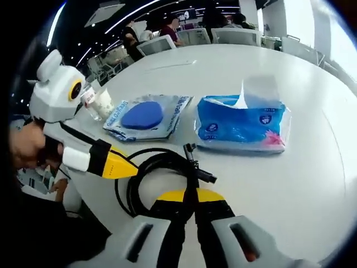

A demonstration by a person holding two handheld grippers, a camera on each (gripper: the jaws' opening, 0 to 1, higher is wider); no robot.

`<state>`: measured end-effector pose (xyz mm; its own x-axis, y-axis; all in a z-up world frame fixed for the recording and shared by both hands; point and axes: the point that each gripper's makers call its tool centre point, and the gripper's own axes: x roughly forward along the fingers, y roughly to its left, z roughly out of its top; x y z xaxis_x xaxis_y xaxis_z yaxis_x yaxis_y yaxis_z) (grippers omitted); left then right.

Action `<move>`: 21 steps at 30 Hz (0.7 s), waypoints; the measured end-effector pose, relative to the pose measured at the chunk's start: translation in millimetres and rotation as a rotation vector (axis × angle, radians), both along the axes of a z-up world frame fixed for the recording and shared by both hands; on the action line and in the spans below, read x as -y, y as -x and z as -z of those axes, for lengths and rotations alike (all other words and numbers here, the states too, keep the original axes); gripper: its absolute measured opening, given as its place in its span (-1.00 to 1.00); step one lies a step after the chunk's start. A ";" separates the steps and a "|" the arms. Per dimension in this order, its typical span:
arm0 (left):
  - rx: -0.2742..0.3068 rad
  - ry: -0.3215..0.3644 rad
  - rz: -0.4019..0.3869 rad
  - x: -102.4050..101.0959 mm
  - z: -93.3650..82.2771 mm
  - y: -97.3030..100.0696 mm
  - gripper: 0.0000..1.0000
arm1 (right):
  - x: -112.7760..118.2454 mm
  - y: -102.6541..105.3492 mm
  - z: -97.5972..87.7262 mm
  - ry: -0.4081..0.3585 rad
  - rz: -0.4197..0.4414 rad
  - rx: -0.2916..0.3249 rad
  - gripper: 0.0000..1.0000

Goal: Arrange the tabletop items into an orderly group along one side of the table until the central work area is clear of visible clutter.

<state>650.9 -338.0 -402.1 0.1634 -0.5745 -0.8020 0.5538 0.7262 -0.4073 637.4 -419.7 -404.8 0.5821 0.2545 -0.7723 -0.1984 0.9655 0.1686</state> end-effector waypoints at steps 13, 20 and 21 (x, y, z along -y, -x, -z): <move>0.019 0.011 0.026 -3.8 1.6 4.1 -0.81 | 1.4 -1.3 -7.6 0.034 0.001 0.075 -0.96; 0.107 0.072 0.051 -12.9 -18.4 4.8 -0.43 | 1.5 -3.9 -22.7 0.015 0.012 0.123 -0.60; 0.136 0.087 0.054 -14.3 -22.0 2.4 -0.36 | 1.8 -4.0 -25.0 0.011 0.016 0.126 -0.56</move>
<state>648.5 -323.6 -380.1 0.2343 -0.6515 -0.7215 0.6456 0.6592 -0.3856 641.4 -421.5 -379.8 0.6789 0.2362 -0.6952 -0.2017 0.9704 0.1326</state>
